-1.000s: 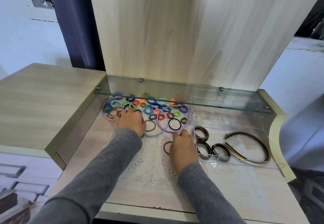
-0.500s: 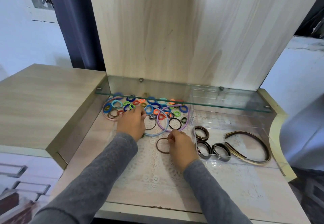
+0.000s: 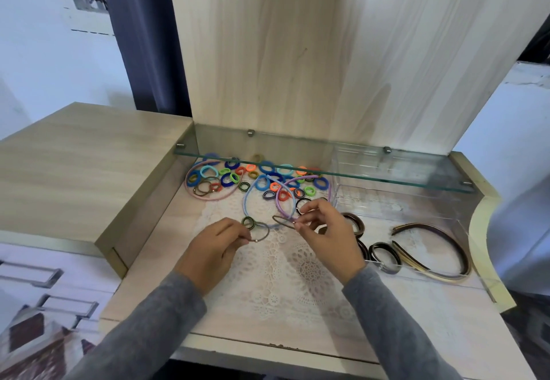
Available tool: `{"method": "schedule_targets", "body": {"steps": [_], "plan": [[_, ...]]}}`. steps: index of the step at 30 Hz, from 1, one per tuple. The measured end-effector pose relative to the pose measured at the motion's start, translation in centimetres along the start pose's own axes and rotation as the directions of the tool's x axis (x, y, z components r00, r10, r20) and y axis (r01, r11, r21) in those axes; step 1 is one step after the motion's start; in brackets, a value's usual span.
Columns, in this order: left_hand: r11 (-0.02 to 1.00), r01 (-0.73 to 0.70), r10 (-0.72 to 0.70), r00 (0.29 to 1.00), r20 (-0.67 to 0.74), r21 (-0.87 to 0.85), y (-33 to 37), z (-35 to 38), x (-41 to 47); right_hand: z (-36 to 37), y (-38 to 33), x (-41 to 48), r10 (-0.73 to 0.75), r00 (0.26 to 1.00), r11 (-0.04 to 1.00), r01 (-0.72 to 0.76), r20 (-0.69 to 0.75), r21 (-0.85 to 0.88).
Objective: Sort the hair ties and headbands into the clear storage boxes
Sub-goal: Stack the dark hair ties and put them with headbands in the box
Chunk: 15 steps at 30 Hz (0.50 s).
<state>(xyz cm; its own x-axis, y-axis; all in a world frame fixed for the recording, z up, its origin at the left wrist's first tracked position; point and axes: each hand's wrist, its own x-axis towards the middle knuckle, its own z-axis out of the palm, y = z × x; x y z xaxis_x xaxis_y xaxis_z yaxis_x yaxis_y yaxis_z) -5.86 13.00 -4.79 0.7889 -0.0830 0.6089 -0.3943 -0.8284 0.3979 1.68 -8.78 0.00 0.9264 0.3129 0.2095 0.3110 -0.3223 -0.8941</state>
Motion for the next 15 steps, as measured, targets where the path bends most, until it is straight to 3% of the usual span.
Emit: {"method": "schedule_targets", "body": {"steps": [4,9,15], "plan": [[0.999,-0.05,0.048,0.994,0.099,0.018,-0.3,-0.6,-1.1,1.3,0.2,-0.6,-0.218,0.975,0.971,0.221,0.038,-0.086],[0.998,-0.029,0.042,0.975,0.217,-0.063,-1.0,-0.9,-2.3,3.1,0.4,-1.8,-0.412,0.899,0.857,0.437,0.145,-0.273],[0.997,0.062,-0.058,0.994,0.095,-0.044,-1.8,-1.9,-2.4,4.8,0.7,-2.7,-0.489,0.837,0.757,0.546,0.245,-0.358]]}}
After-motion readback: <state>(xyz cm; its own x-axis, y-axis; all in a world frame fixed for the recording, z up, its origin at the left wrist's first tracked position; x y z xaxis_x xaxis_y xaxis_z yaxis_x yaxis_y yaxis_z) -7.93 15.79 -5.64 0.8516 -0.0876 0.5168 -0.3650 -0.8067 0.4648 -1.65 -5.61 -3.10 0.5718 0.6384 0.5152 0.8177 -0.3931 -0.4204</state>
